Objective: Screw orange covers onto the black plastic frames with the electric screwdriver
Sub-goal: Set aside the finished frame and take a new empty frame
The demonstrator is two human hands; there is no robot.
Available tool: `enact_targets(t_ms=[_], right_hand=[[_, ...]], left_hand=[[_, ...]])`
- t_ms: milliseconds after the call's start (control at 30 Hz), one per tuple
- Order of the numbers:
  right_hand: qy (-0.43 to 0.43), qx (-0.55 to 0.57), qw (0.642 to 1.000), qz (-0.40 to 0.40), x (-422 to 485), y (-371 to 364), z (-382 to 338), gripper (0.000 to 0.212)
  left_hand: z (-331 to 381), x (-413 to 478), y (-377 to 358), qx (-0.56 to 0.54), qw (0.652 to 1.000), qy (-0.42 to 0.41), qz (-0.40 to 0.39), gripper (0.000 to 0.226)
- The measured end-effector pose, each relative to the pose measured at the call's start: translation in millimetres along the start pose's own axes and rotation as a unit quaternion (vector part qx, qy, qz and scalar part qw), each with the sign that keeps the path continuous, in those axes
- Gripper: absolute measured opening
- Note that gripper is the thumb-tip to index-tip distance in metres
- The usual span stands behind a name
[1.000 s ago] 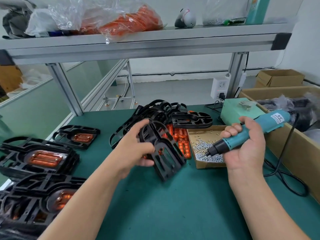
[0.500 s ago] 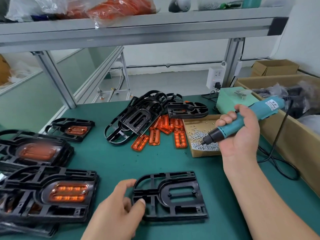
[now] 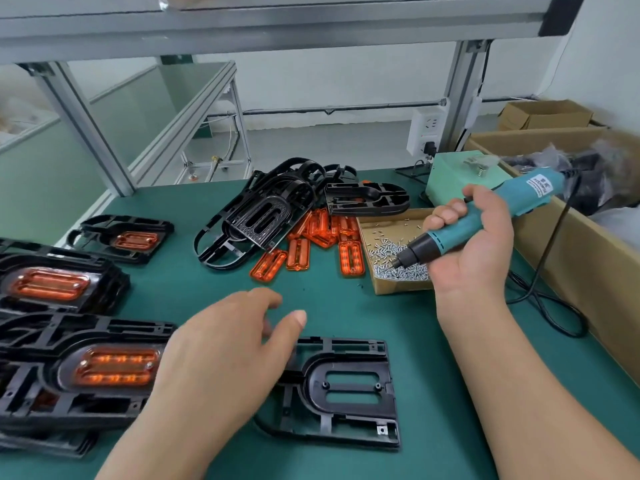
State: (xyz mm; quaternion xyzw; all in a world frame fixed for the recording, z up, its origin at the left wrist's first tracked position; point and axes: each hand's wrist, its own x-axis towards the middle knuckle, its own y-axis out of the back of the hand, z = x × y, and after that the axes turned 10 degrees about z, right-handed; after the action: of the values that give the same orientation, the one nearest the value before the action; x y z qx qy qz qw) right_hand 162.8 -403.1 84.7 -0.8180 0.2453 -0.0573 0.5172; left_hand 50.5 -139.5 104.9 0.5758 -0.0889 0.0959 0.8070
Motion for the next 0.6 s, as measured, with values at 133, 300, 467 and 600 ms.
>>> enact_targets(t_ms=[133,300,467,600], right_hand=[[0.000,0.000,1.000,-0.003,0,-1,1,0.005],[0.009,-0.011,1.000,-0.007,0,-1,3,0.005],[0.006,-0.015,1.000,0.000,-1,-1,3,0.005],[0.005,-0.014,1.000,0.004,-1,-1,2,0.006]], left_hand=[[20,54,-20,-0.079,0.995,-0.034,-0.042,0.035],[44,121,-59,-0.052,0.994,-0.075,-0.064,0.034],[64,156,-92,0.000,0.991,-0.097,-0.096,0.039],[69,159,-104,0.025,0.991,-0.098,-0.089,0.042]])
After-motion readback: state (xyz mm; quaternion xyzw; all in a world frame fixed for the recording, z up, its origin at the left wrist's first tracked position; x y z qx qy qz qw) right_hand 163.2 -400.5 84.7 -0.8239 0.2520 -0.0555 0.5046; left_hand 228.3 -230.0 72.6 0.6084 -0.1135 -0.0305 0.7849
